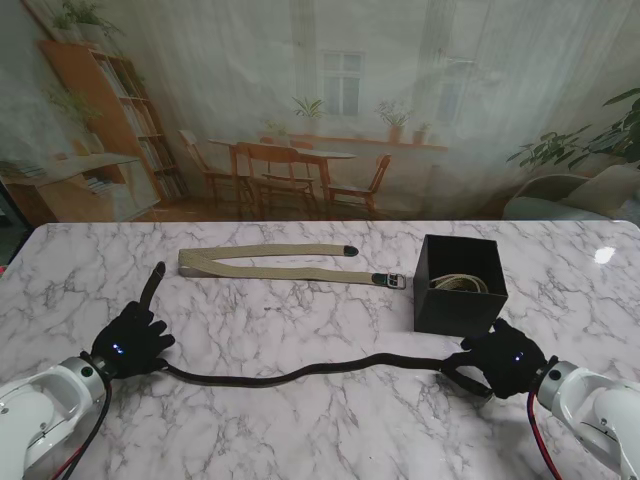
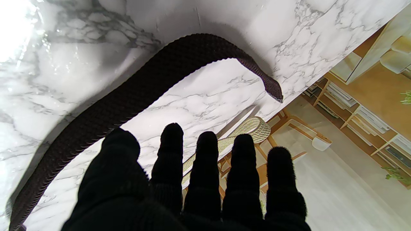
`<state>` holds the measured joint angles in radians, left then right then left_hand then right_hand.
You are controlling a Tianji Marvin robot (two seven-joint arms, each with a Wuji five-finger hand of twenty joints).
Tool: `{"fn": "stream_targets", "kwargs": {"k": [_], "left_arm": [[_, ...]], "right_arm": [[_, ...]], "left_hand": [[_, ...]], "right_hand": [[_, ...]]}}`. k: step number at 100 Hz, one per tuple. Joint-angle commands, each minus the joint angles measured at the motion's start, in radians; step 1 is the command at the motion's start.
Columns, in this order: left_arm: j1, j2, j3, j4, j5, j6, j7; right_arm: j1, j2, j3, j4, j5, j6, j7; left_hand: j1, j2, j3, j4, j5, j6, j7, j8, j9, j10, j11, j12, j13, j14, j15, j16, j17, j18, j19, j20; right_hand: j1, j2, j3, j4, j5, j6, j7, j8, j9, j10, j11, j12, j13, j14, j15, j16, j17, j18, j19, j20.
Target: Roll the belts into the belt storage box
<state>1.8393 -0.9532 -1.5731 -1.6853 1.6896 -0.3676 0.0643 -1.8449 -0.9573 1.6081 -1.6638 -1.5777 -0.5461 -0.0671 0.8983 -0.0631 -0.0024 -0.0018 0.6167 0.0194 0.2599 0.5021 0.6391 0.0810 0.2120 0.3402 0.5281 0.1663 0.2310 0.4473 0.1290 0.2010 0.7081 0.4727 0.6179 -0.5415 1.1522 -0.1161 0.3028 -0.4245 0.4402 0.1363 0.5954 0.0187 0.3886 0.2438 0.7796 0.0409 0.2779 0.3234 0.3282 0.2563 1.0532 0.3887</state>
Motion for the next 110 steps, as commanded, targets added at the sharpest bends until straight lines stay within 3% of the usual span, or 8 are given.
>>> {"fn": "stream_targets", "kwargs": {"k": [1,27,46,77,83,88,98,110], "left_arm": [[0.003,-0.001,0.001,0.004,-0.001,0.004,-0.012],[0.005,-0.002,0.001,0.003,-0.001,0.008,-0.014],[0.005,-0.001,-0.001,0.001,0.001,0.004,-0.014],[0.008,-0.002,-0.003,0.000,0.001,0.007,-0.014],[0.008,-0.002,-0.003,0.001,0.000,0.008,-0.013],[0.008,-0.002,-0.002,0.002,-0.001,0.009,-0.012],[0.007,-0.002,-0.001,0.003,-0.002,0.009,-0.013],[0.008,-0.002,0.000,0.002,-0.001,0.009,-0.015]], "right_arm": [[0.010,0.008,0.002,-0.006,-0.010,-0.019,0.017],[0.036,0.018,-0.027,0.026,-0.031,-0.031,0.018],[0.062,0.021,-0.057,0.056,-0.021,-0.031,0.021],[0.082,0.021,-0.086,0.083,0.002,-0.039,-0.006],[0.083,0.021,-0.089,0.087,0.005,-0.042,-0.017],[0.085,0.021,-0.091,0.090,0.009,-0.044,-0.020],[0.092,0.019,-0.101,0.103,0.030,-0.046,-0.020],[0.102,0.011,-0.115,0.122,0.077,-0.047,-0.019]], "left_hand": [[0.002,0.042,-0.017,-0.012,-0.011,0.028,0.008,0.005,0.003,0.019,-0.008,-0.003,0.009,0.010,0.009,0.010,-0.011,0.039,0.023,0.019],[0.005,0.041,-0.017,-0.012,-0.010,0.028,0.009,0.009,0.004,0.020,-0.007,-0.002,0.009,0.011,0.010,0.011,-0.010,0.040,0.024,0.020],[0.008,0.042,-0.016,-0.012,-0.012,0.027,0.009,0.013,0.002,0.017,-0.007,-0.002,0.009,0.010,0.010,0.011,-0.012,0.041,0.024,0.019],[0.004,0.045,-0.018,-0.012,-0.012,0.028,0.007,0.015,0.002,0.019,-0.007,-0.002,0.009,0.010,0.009,0.011,-0.012,0.040,0.024,0.019],[0.003,0.045,-0.018,-0.013,-0.011,0.028,0.007,0.015,0.001,0.019,-0.006,-0.002,0.009,0.009,0.010,0.011,-0.011,0.040,0.025,0.019],[0.004,0.046,-0.017,-0.012,-0.012,0.028,0.007,0.014,0.000,0.020,-0.007,-0.002,0.008,0.011,0.010,0.011,-0.012,0.040,0.025,0.020],[0.001,0.048,-0.018,-0.013,-0.012,0.028,0.007,0.014,-0.001,0.018,-0.007,-0.002,0.007,0.009,0.009,0.011,-0.012,0.040,0.025,0.020],[0.003,0.046,-0.018,-0.013,-0.011,0.029,0.008,0.015,-0.003,0.021,-0.007,-0.002,0.006,0.011,0.009,0.011,-0.012,0.039,0.024,0.019]], "right_hand": [[0.020,-0.038,0.054,-0.002,0.021,-0.030,0.024,-0.005,-0.023,-0.013,-0.015,-0.005,-0.027,-0.005,-0.023,-0.015,-0.011,-0.002,-0.014,-0.011],[0.078,-0.013,0.063,-0.001,0.075,-0.037,0.029,-0.002,-0.029,-0.029,-0.009,-0.003,-0.014,-0.016,-0.013,-0.014,-0.002,-0.007,-0.009,-0.011],[-0.009,-0.065,0.037,-0.007,0.120,-0.046,0.070,0.022,-0.028,-0.041,-0.011,-0.004,-0.008,-0.018,-0.011,-0.014,0.000,-0.008,-0.007,-0.013],[-0.145,-0.185,-0.022,-0.033,0.320,-0.093,0.291,0.158,0.022,-0.156,-0.026,-0.011,0.018,-0.043,-0.007,-0.011,0.017,-0.010,0.005,-0.016],[-0.141,-0.207,-0.079,-0.130,0.356,-0.093,0.349,0.179,0.042,-0.170,-0.026,-0.010,0.025,-0.050,-0.007,-0.010,0.023,-0.014,0.011,-0.016],[-0.146,-0.211,-0.116,-0.175,0.367,-0.097,0.397,0.188,0.059,-0.174,-0.019,-0.006,0.029,-0.052,-0.006,-0.009,0.025,-0.015,0.013,-0.016],[-0.158,-0.197,-0.181,-0.205,0.386,-0.094,0.485,0.186,0.108,-0.202,-0.003,0.001,0.042,-0.065,-0.003,-0.005,0.032,-0.018,0.018,-0.015],[-0.174,-0.176,-0.221,-0.210,0.439,-0.091,0.571,0.183,0.147,-0.193,0.011,0.007,0.024,-0.057,-0.013,-0.007,0.033,-0.020,0.020,-0.014]]}}
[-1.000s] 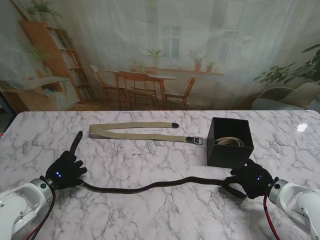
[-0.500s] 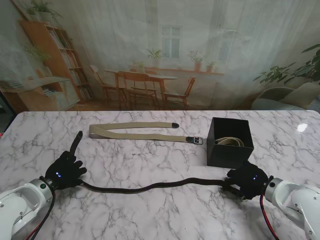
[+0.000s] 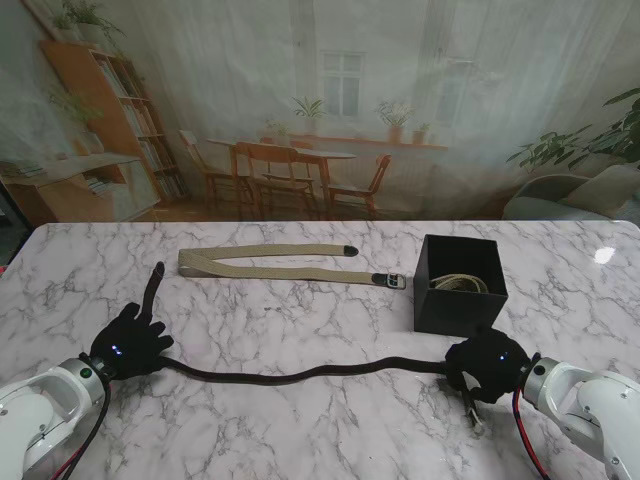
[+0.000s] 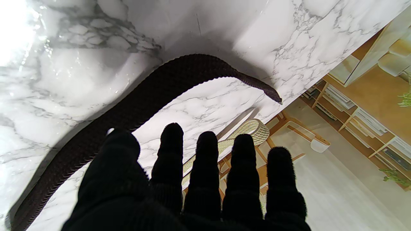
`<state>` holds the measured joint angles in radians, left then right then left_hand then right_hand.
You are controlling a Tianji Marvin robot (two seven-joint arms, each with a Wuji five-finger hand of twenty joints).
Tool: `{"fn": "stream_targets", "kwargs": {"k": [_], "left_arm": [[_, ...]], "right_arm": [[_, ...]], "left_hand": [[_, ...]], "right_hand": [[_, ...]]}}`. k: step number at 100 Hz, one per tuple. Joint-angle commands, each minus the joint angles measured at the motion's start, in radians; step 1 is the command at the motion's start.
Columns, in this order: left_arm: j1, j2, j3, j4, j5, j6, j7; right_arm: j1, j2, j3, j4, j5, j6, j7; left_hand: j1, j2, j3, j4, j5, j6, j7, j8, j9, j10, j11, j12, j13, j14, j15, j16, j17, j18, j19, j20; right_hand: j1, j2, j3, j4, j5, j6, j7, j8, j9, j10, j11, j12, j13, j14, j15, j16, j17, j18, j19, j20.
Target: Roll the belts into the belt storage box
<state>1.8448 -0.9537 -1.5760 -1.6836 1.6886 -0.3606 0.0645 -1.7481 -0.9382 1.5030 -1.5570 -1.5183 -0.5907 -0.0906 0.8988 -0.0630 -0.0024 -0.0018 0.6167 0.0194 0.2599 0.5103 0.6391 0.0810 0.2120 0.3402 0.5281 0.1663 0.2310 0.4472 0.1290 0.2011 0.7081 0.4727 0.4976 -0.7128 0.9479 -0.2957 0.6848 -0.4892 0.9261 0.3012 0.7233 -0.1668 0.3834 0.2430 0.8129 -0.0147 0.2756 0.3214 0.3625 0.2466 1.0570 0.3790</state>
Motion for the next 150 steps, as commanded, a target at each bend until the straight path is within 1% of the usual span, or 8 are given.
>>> {"fn": "stream_targets", "kwargs": {"k": [1,30,52,77,88,108,121,150], "left_arm": [[0.003,-0.001,0.002,0.001,0.000,0.002,-0.015],[0.008,-0.002,0.000,-0.003,0.002,0.004,-0.018],[0.008,-0.002,0.002,-0.002,0.001,0.004,-0.018],[0.006,-0.002,0.004,-0.001,0.001,0.004,-0.015],[0.004,-0.001,0.005,0.002,0.001,0.004,-0.010],[0.006,-0.001,0.005,0.003,0.001,0.008,-0.006],[0.006,-0.002,0.005,0.004,0.000,0.010,-0.004],[0.006,-0.001,0.004,0.006,0.001,0.012,0.001]], "right_arm": [[0.006,-0.009,-0.011,0.016,0.022,-0.002,0.004],[0.023,-0.027,-0.041,0.060,0.124,0.012,-0.018],[0.035,-0.038,-0.066,0.100,0.182,0.031,-0.060],[0.046,-0.038,-0.088,0.126,0.184,0.041,-0.108],[0.050,-0.038,-0.092,0.131,0.181,0.037,-0.128],[0.062,-0.042,-0.110,0.159,0.193,0.050,-0.189],[0.067,-0.048,-0.119,0.177,0.213,0.057,-0.226],[0.067,-0.062,-0.126,0.196,0.265,0.087,-0.248]], "left_hand": [[0.003,0.046,-0.018,-0.013,-0.011,0.028,0.008,0.007,-0.002,0.020,-0.007,-0.002,0.006,0.010,0.008,0.011,-0.012,0.039,0.024,0.019],[0.004,0.044,-0.018,-0.013,-0.009,0.026,0.011,0.009,-0.003,0.020,-0.007,-0.002,0.006,0.009,0.009,0.011,-0.011,0.038,0.024,0.020],[0.005,0.044,-0.017,-0.013,-0.013,0.027,0.009,0.011,-0.006,0.020,-0.008,-0.003,0.006,0.008,0.010,0.011,-0.011,0.038,0.025,0.020],[0.007,0.044,-0.017,-0.012,-0.014,0.028,0.006,0.008,-0.006,0.021,-0.007,-0.003,0.007,0.011,0.010,0.012,-0.010,0.039,0.026,0.020],[0.009,0.044,-0.017,-0.012,-0.015,0.030,0.006,0.008,-0.006,0.021,-0.006,-0.003,0.007,0.010,0.011,0.012,-0.010,0.038,0.027,0.020],[0.012,0.042,-0.016,-0.012,-0.019,0.029,0.005,0.007,-0.006,0.020,-0.005,-0.002,0.008,0.008,0.011,0.012,-0.010,0.038,0.027,0.020],[0.015,0.043,-0.015,-0.012,-0.023,0.031,0.003,0.006,-0.007,0.020,-0.004,-0.002,0.008,0.010,0.012,0.012,-0.009,0.037,0.028,0.020],[0.015,0.046,-0.017,-0.012,-0.028,0.035,-0.002,0.000,-0.006,0.020,-0.001,-0.001,0.010,0.008,0.013,0.013,-0.010,0.036,0.027,0.019]], "right_hand": [[-0.055,-0.004,-0.019,-0.030,0.063,-0.026,0.090,0.020,0.021,-0.004,0.017,0.008,-0.012,0.000,-0.012,-0.006,-0.002,-0.011,0.016,-0.005],[-0.065,0.049,-0.032,-0.017,0.207,0.034,0.272,-0.024,0.030,0.017,-0.001,-0.002,-0.017,-0.008,-0.001,-0.018,0.006,-0.025,0.024,-0.001],[-0.038,0.030,0.016,-0.012,0.241,0.108,0.243,-0.049,0.503,0.067,0.041,-0.004,0.150,-0.072,0.061,0.013,0.063,-0.030,0.059,-0.005],[0.007,0.020,0.134,0.006,0.087,0.211,0.107,-0.053,0.731,0.054,0.148,0.126,0.252,-0.119,0.106,0.054,0.123,-0.047,0.098,-0.007],[-0.041,0.053,0.213,0.103,-0.135,0.309,-0.270,-0.051,0.739,0.058,0.234,0.158,0.301,-0.124,0.133,0.080,0.150,-0.035,0.113,-0.014],[0.013,0.071,0.252,0.164,-0.456,0.200,-0.209,-0.047,0.737,0.140,0.374,0.198,0.415,-0.059,0.229,0.138,0.187,0.012,0.128,-0.011],[0.082,0.134,0.246,0.172,-0.427,0.040,-0.200,-0.051,0.739,0.189,0.435,0.224,0.455,-0.019,0.273,0.158,0.190,0.043,0.130,-0.011],[0.195,0.288,0.234,0.175,-0.218,-0.009,-0.162,-0.021,0.738,0.268,0.539,0.275,0.497,0.060,0.357,0.180,0.185,0.088,0.134,-0.002]]}}
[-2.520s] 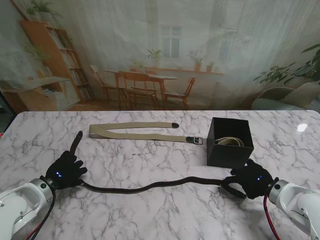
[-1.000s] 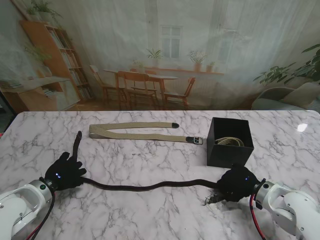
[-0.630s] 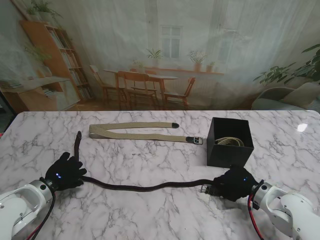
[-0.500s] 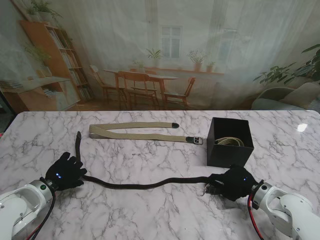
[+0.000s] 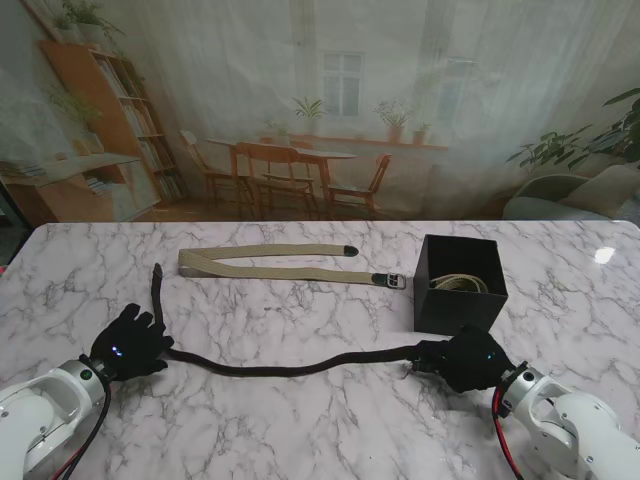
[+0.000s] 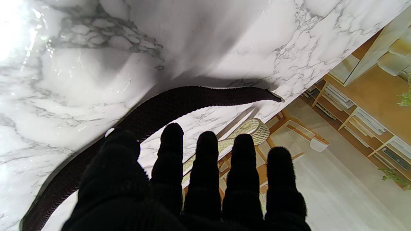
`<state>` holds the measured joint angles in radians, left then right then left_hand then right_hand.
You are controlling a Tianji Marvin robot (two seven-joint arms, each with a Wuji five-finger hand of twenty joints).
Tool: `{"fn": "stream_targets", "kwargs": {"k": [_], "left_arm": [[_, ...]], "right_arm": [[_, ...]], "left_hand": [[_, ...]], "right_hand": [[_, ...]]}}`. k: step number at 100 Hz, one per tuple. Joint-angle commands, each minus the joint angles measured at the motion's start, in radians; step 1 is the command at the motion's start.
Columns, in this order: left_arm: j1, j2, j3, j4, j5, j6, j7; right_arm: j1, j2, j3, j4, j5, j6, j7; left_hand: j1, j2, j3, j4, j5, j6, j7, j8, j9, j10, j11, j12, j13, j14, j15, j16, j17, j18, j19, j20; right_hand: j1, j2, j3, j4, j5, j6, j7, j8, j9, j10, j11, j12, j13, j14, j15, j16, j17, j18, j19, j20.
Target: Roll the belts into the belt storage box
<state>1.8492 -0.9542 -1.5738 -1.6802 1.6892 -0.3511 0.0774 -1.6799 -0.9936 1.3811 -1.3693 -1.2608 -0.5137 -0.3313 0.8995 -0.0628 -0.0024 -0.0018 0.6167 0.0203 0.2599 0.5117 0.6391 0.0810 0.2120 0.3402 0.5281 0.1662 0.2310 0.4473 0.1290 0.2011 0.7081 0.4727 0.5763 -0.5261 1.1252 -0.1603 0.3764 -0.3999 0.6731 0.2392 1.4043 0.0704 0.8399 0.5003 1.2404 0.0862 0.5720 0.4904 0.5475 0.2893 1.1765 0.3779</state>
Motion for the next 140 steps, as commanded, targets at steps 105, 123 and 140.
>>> {"fn": "stream_targets", "kwargs": {"k": [105,123,140], "left_arm": [[0.000,-0.001,0.000,0.008,-0.006,0.003,-0.006],[-0.001,-0.001,0.001,0.010,-0.009,0.003,-0.001],[0.003,-0.002,-0.001,0.010,-0.011,0.005,0.001]], "right_arm": [[-0.049,-0.034,0.011,-0.049,0.104,0.140,0.076],[-0.034,-0.031,-0.002,-0.027,0.110,0.101,0.089],[-0.035,-0.034,-0.005,-0.031,0.151,0.103,0.138]], "left_hand": [[0.022,0.051,-0.016,-0.011,-0.038,0.039,-0.004,-0.015,0.002,0.018,0.005,0.002,0.020,0.009,0.019,0.018,-0.007,0.040,0.029,0.017],[0.022,0.053,-0.017,-0.011,-0.040,0.042,-0.006,-0.018,0.003,0.017,0.006,0.002,0.020,0.010,0.020,0.019,-0.007,0.040,0.029,0.017],[0.029,0.056,-0.015,-0.011,-0.044,0.044,-0.005,-0.017,0.003,0.019,0.007,0.003,0.022,0.011,0.021,0.020,-0.007,0.041,0.030,0.017]], "right_hand": [[0.040,0.033,-0.047,0.069,-0.086,0.121,0.042,0.011,0.056,0.004,0.056,-0.043,0.066,-0.022,0.094,-0.037,0.006,0.126,0.021,-0.020],[0.059,0.052,-0.018,0.069,-0.170,0.032,0.018,-0.006,0.057,-0.015,0.000,-0.061,0.059,-0.025,0.048,-0.023,0.006,0.109,0.014,-0.008],[0.127,0.146,-0.015,0.057,-0.152,-0.042,0.009,-0.019,0.056,0.017,-0.050,-0.072,0.052,0.013,0.033,-0.016,0.012,0.134,0.009,-0.003]]}}
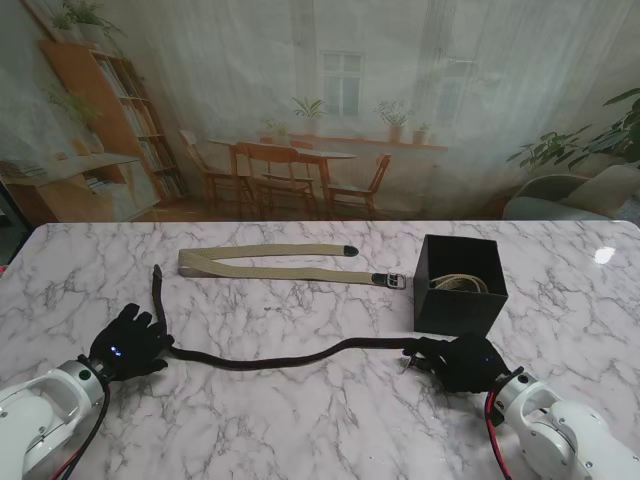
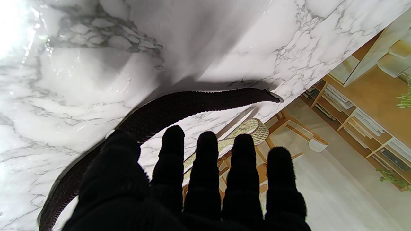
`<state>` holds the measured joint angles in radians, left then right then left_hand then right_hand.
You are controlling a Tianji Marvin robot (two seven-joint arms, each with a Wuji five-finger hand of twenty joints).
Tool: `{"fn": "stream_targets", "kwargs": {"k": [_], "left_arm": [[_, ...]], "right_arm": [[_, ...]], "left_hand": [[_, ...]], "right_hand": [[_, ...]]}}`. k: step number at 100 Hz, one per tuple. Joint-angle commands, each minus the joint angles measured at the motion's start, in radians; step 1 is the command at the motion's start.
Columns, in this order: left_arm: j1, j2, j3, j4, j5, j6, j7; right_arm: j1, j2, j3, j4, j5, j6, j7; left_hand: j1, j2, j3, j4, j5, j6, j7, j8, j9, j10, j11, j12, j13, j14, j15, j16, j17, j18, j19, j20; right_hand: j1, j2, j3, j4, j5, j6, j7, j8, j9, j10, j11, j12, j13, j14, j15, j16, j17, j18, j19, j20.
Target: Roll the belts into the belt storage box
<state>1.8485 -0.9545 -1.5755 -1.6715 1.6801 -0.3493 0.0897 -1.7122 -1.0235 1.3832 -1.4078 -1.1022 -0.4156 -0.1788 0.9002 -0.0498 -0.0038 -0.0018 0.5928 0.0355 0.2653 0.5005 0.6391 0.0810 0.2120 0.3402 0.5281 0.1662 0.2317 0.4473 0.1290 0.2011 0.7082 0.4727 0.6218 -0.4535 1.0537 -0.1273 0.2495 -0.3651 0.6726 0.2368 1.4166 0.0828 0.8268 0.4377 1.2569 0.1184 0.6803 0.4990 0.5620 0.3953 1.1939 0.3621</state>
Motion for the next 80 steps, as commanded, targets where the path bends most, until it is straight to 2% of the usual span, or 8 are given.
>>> {"fn": "stream_targets", "kwargs": {"k": [1,22,32,35,46,62,72,80], "left_arm": [[0.004,-0.002,0.001,0.001,-0.002,0.004,-0.011],[0.004,-0.002,0.000,0.003,-0.003,0.005,-0.008],[0.004,-0.002,0.000,0.003,-0.004,0.006,-0.008],[0.005,-0.002,0.000,0.003,-0.004,0.006,-0.008],[0.006,-0.002,-0.001,0.003,-0.005,0.007,-0.007],[0.006,-0.003,-0.002,0.003,-0.008,0.007,-0.007],[0.005,-0.003,-0.001,0.005,-0.010,0.007,-0.005],[0.006,-0.003,-0.002,0.005,-0.011,0.008,-0.004]], "right_arm": [[-0.003,-0.005,-0.007,0.006,-0.005,0.004,-0.010],[-0.009,-0.007,0.005,-0.005,0.025,-0.025,0.021],[-0.011,-0.011,0.008,-0.008,0.041,-0.024,0.019],[-0.012,-0.013,0.008,-0.008,0.048,-0.020,0.018],[-0.014,-0.014,0.011,-0.010,0.059,-0.017,0.025],[-0.011,-0.014,0.002,-0.007,0.044,-0.005,-0.002],[-0.017,-0.014,0.002,-0.016,0.043,0.016,0.012],[-0.017,-0.016,-0.001,-0.018,0.055,0.033,0.020]], "left_hand": [[0.027,0.044,-0.014,-0.011,-0.021,0.029,-0.011,-0.006,0.003,0.019,0.007,0.003,0.023,0.011,0.020,0.020,-0.007,0.041,0.030,0.017],[0.033,0.044,-0.014,-0.011,-0.024,0.030,-0.012,-0.007,0.005,0.017,0.008,0.003,0.025,0.012,0.022,0.021,-0.006,0.041,0.030,0.016],[0.032,0.048,-0.015,-0.011,-0.027,0.032,-0.014,-0.009,0.004,0.017,0.009,0.004,0.026,0.012,0.023,0.022,-0.006,0.042,0.030,0.015],[0.036,0.046,-0.013,-0.011,-0.028,0.032,-0.015,-0.009,0.003,0.019,0.009,0.003,0.026,0.012,0.023,0.022,-0.006,0.042,0.030,0.015],[0.039,0.047,-0.013,-0.011,-0.029,0.034,-0.014,-0.009,0.005,0.019,0.010,0.004,0.027,0.014,0.024,0.023,-0.006,0.043,0.030,0.015],[0.036,0.051,-0.016,-0.012,-0.032,0.037,-0.016,-0.010,0.007,0.018,0.011,0.004,0.030,0.014,0.026,0.024,-0.005,0.044,0.030,0.014],[0.039,0.051,-0.015,-0.011,-0.035,0.039,-0.019,-0.014,0.008,0.019,0.012,0.005,0.033,0.013,0.028,0.025,-0.004,0.043,0.030,0.013],[0.041,0.053,-0.014,-0.011,-0.038,0.041,-0.022,-0.018,0.008,0.020,0.013,0.005,0.032,0.015,0.028,0.025,-0.004,0.044,0.030,0.013]], "right_hand": [[0.084,0.078,0.054,0.022,-0.014,-0.082,0.013,-0.016,0.043,0.006,-0.041,-0.011,0.032,-0.018,-0.079,-0.025,-0.006,0.030,-0.011,0.013],[0.158,0.167,-0.047,0.015,0.396,-0.161,0.135,0.068,-0.016,0.024,-0.067,0.012,-0.007,0.007,-0.114,-0.029,-0.048,0.090,-0.056,0.018],[0.146,0.156,-0.047,-0.031,0.548,0.034,0.155,0.007,-0.014,0.014,-0.098,0.009,-0.016,-0.008,-0.133,-0.030,-0.056,0.094,-0.072,0.029],[0.135,0.118,-0.033,-0.099,0.544,0.117,0.216,-0.047,-0.005,0.002,-0.113,0.000,-0.018,-0.023,-0.139,-0.031,-0.054,0.088,-0.070,0.033],[0.109,0.056,-0.023,-0.136,0.525,0.148,0.266,-0.045,-0.007,-0.012,-0.163,-0.023,-0.039,-0.044,-0.161,-0.035,-0.070,0.087,-0.079,0.031],[0.135,0.106,-0.041,-0.058,0.581,0.004,0.206,0.030,0.000,0.008,-0.153,-0.002,-0.018,-0.011,-0.137,-0.021,-0.055,0.091,-0.070,0.038],[0.122,0.128,-0.026,0.015,0.303,-0.065,-0.032,0.034,0.037,0.024,-0.110,0.016,0.027,0.011,-0.087,-0.015,-0.034,0.089,-0.051,0.038],[0.056,0.097,-0.007,0.013,0.049,0.198,-0.015,0.016,0.046,0.014,-0.074,0.020,0.044,0.000,-0.070,-0.017,-0.006,0.076,-0.027,0.033]]}}
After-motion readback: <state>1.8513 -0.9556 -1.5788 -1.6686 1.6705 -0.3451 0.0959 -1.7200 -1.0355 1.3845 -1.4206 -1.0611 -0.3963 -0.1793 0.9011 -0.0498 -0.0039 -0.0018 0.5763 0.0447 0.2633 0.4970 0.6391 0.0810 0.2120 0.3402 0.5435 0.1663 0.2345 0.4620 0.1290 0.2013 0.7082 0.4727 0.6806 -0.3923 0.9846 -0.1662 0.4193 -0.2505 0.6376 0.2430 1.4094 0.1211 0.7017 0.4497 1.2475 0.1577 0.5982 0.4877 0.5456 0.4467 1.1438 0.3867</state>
